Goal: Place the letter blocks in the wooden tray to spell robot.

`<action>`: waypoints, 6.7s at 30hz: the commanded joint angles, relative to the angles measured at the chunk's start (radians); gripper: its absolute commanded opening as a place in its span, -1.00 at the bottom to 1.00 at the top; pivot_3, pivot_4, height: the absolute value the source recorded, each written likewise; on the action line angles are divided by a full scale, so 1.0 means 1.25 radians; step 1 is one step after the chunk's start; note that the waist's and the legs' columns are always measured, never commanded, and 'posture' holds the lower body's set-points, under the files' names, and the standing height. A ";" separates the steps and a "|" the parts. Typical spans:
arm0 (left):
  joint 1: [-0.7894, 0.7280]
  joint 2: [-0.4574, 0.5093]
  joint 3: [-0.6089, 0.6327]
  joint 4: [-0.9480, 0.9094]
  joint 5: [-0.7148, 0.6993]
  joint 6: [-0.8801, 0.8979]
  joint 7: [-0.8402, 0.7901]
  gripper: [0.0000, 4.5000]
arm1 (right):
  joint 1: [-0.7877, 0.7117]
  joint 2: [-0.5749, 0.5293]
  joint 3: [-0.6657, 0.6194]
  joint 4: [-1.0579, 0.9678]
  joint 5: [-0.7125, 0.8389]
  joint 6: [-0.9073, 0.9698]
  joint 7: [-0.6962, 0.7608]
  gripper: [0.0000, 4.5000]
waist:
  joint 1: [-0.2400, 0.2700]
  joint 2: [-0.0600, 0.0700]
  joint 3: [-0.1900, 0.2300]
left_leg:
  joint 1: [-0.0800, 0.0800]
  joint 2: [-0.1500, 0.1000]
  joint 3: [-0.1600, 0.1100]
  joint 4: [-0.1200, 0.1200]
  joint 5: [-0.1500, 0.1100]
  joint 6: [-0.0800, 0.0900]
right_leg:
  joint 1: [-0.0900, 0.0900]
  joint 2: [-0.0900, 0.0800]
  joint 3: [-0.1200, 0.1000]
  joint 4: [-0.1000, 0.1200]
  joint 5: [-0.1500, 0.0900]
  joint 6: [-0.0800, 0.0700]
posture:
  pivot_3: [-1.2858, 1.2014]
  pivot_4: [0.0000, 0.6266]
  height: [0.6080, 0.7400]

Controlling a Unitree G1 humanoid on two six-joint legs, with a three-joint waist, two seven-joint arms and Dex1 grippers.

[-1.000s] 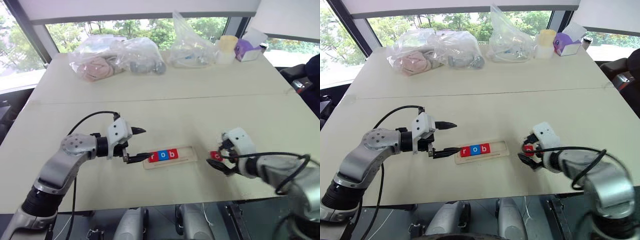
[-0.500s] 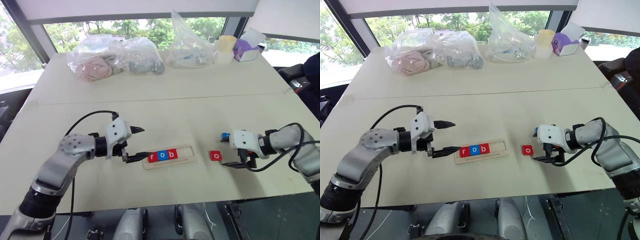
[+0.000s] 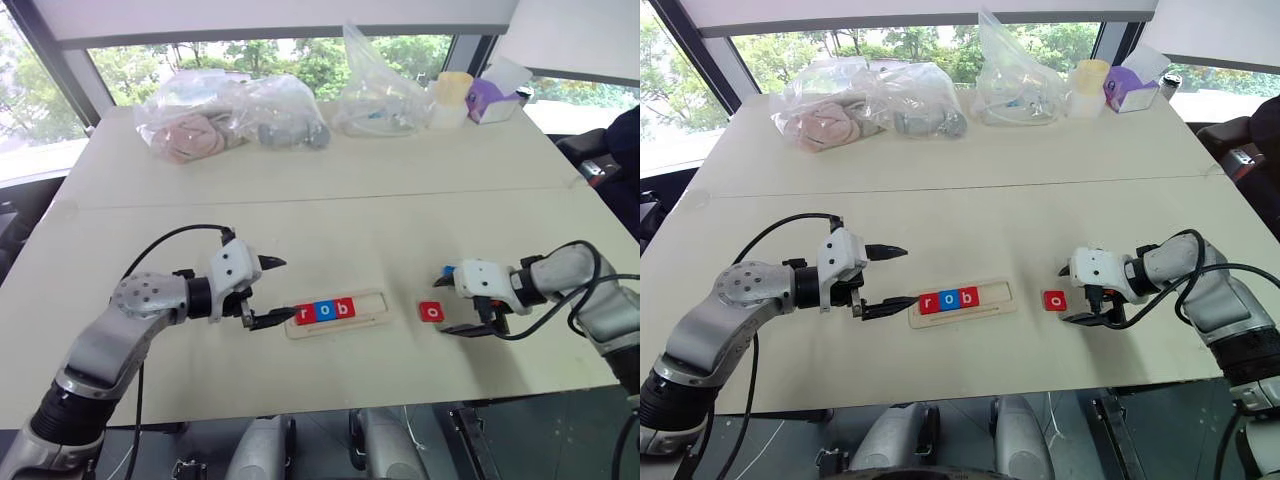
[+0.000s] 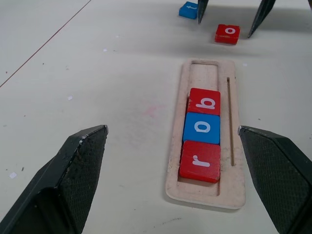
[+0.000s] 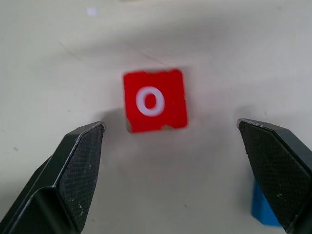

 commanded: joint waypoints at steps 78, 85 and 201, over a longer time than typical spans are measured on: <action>0.047 0.044 0.051 -0.100 -0.061 0.041 0.008 1.00 | -0.175 0.224 0.131 -0.070 -0.062 0.112 0.004 -0.50 | 0.015 0.000 0.000 | -0.001 0.000 0.000 0.000 0.000 -0.001 | -0.002 0.000 -0.001 0.001 0.001 -0.001 | 0.03 -0.52 0.77; 0.040 0.041 0.046 -0.096 -0.057 0.038 0.010 1.00 | -0.174 0.222 0.129 -0.072 -0.063 0.117 0.002 -0.50 | 0.015 0.000 0.000 | -0.001 0.000 0.000 0.000 0.000 -0.001 | -0.002 0.000 -0.001 0.001 0.001 -0.001 | 0.03 -0.52 0.77; 0.016 0.022 0.033 -0.076 -0.036 0.030 0.002 1.00 | -0.169 0.231 0.076 -0.026 -0.073 0.132 -0.105 0.97 | 0.015 0.000 0.000 | -0.001 0.000 0.000 0.000 0.000 -0.001 | -0.002 0.001 -0.001 0.001 0.002 0.001 | 0.03 -0.52 0.77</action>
